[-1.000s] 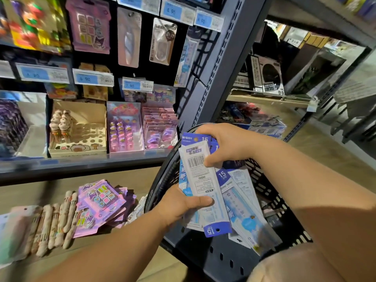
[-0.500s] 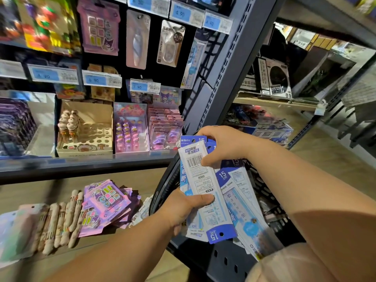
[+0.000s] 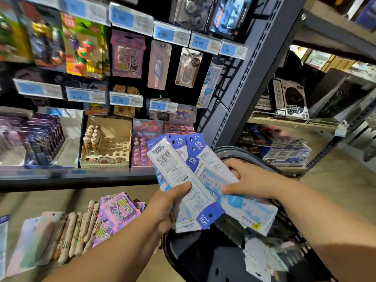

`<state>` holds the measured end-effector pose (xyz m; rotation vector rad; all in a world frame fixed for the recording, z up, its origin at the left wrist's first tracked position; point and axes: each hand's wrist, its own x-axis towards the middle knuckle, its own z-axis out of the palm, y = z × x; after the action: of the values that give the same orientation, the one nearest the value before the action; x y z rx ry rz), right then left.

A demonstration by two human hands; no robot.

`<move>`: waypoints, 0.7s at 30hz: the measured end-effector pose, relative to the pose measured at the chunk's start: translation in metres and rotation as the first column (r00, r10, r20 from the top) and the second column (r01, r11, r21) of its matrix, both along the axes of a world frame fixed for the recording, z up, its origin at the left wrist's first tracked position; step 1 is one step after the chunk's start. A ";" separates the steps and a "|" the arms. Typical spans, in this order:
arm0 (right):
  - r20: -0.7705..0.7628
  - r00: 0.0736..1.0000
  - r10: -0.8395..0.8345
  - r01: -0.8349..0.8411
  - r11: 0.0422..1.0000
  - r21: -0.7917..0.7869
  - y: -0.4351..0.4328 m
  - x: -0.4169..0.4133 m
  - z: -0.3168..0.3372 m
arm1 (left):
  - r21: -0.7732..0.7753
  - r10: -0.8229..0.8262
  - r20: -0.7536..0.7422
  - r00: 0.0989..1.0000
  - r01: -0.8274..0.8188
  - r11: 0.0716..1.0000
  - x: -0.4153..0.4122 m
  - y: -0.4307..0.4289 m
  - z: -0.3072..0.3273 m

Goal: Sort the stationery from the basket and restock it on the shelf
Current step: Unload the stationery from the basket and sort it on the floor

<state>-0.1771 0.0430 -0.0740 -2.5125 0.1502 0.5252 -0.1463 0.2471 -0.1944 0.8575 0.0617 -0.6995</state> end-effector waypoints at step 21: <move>0.237 0.951 -0.201 -0.016 0.730 0.683 0.126 0.087 0.011 | 0.364 0.171 0.174 0.970 -0.225 0.904 0.051 0.149 0.132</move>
<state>-0.0904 0.1691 -0.0627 -1.8063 -0.0334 0.1071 -0.0948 0.3963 -0.0624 1.2549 0.1629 -0.4378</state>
